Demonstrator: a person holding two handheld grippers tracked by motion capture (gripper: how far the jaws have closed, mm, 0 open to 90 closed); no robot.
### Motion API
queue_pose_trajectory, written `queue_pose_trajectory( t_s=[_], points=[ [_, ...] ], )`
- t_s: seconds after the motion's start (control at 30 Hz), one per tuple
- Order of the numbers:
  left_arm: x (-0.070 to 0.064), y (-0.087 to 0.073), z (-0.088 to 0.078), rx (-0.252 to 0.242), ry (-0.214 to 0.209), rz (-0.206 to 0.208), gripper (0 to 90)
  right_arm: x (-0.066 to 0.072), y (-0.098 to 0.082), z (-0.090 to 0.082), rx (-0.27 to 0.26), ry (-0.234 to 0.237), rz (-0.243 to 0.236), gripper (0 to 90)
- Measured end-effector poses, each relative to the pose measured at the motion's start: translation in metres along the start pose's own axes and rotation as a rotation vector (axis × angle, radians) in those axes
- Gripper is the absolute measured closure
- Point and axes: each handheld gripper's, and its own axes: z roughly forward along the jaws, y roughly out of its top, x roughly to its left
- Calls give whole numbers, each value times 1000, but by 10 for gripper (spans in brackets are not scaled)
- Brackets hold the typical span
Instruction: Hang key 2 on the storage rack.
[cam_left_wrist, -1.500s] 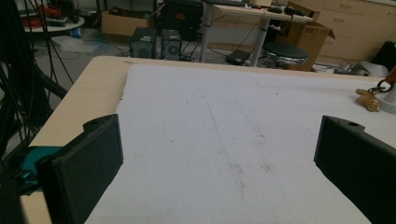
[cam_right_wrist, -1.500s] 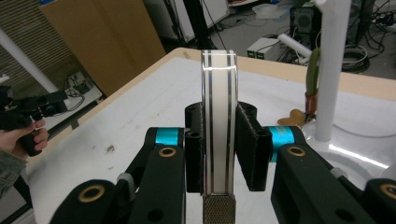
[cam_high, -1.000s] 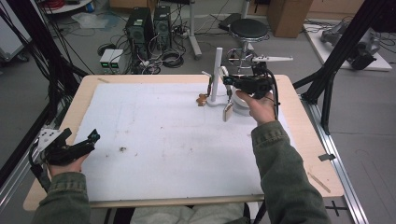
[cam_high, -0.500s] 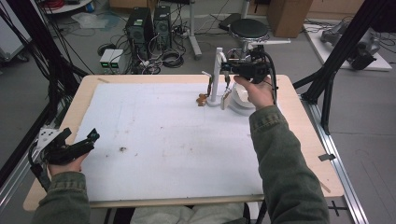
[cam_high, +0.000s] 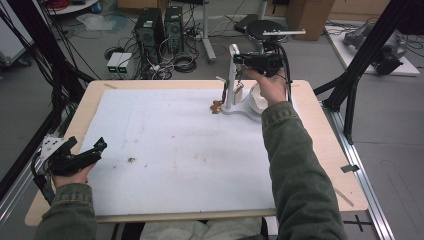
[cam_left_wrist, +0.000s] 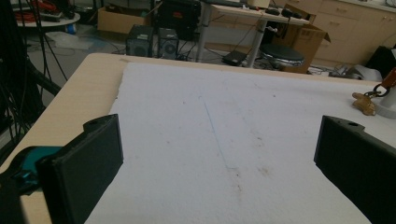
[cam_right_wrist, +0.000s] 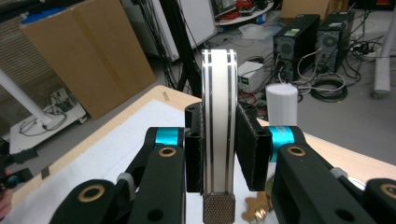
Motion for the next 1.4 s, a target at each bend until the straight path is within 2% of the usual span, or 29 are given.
queue_pose_trajectory(
  t_s=[0.13, 0.23, 0.33, 0.5, 0.63, 0.77, 0.87, 1.27, 1.4],
  points=[
    [0, 0, 0, 0, 0, 1, 17, 0, 7, 6, 11, -1, -3, 743],
    [0, 0, 0, 2, -3, 1, 17, 0, 13, 9, -8, -1, -12, 743],
    [0, 0, 0, 2, -5, 2, 17, -3, 14, 12, -11, -23, -9, 742],
    [0, 0, -1, 5, -10, 6, 17, -10, 13, 14, -34, 3, 13, 742],
    [0, 0, -1, 0, -13, 0, 17, -12, 18, 17, -55, -3, 19, 742],
    [0, 0, -1, 4, -19, 5, 17, -10, 26, 20, -57, -19, -38, 742],
    [0, 0, -1, 7, -21, 4, 17, -10, 29, 22, -62, -32, -54, 741],
    [1, -1, -2, 10, -23, 4, 17, -19, 22, 19, -55, -31, -9, 742],
    [1, -1, -2, 10, -24, 3, 17, -22, 21, 18, -63, -51, -10, 742]
  ],
)
